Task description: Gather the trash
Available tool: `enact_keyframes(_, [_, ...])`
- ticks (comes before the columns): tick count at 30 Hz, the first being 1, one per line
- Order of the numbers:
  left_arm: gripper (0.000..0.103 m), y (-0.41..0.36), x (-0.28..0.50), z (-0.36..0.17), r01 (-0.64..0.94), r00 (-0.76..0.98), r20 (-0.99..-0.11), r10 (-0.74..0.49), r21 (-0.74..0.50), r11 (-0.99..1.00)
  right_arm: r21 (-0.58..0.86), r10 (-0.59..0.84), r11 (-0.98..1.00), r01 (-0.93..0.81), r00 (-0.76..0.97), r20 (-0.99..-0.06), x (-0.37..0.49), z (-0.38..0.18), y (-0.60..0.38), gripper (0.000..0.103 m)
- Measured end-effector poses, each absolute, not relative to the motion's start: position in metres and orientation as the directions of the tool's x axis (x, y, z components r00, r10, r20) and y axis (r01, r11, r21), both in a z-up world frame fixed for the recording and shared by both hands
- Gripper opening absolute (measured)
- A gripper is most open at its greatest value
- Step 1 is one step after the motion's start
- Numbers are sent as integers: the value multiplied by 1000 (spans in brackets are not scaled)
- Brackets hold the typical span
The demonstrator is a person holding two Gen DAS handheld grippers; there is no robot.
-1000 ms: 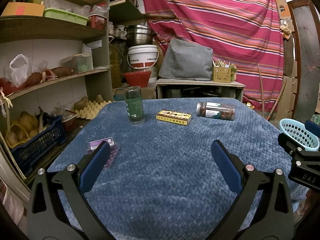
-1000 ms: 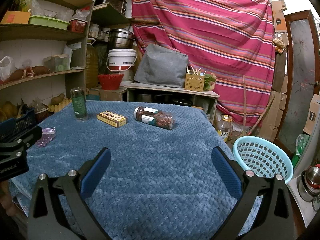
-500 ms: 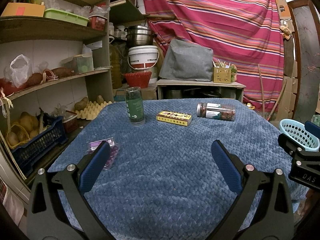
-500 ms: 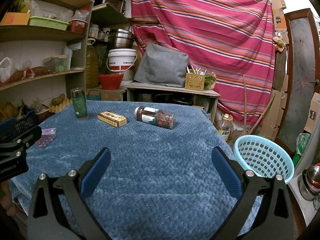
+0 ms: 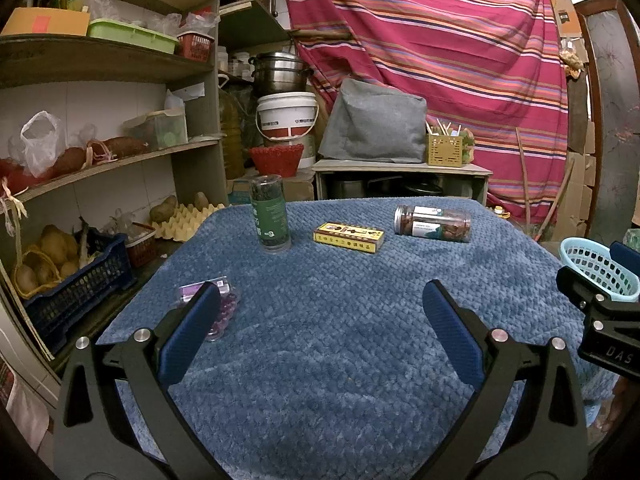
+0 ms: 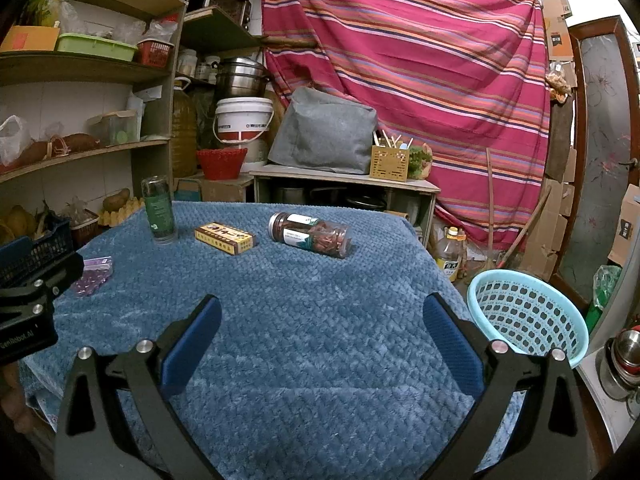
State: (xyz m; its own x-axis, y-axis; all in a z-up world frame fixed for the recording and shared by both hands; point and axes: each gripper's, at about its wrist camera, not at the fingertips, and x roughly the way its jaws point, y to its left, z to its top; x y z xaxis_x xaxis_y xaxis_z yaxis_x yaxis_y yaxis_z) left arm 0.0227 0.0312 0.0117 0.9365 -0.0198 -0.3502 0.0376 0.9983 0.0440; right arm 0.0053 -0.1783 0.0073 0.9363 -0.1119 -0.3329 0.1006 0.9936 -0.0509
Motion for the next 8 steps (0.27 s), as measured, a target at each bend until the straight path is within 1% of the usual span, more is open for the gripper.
enact_keyframes(8, [98,32,28,13,41,935,-355,-20,53,998,-49,-112,994,101,935,-336,6,7,-178,98])
